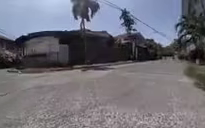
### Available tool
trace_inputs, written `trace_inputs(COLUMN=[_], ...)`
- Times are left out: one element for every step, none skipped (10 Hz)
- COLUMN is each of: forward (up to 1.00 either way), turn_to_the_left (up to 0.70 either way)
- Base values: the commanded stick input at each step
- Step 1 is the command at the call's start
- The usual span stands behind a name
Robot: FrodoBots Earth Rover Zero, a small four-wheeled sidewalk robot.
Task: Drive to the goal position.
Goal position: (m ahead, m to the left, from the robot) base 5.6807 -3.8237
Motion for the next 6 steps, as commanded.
trace_inputs(forward=[1.0,1.0,1.0,1.0,1.0,1.0], turn_to_the_left=[-0.34,-0.34,-0.34,-0.34,-0.34,-0.34])
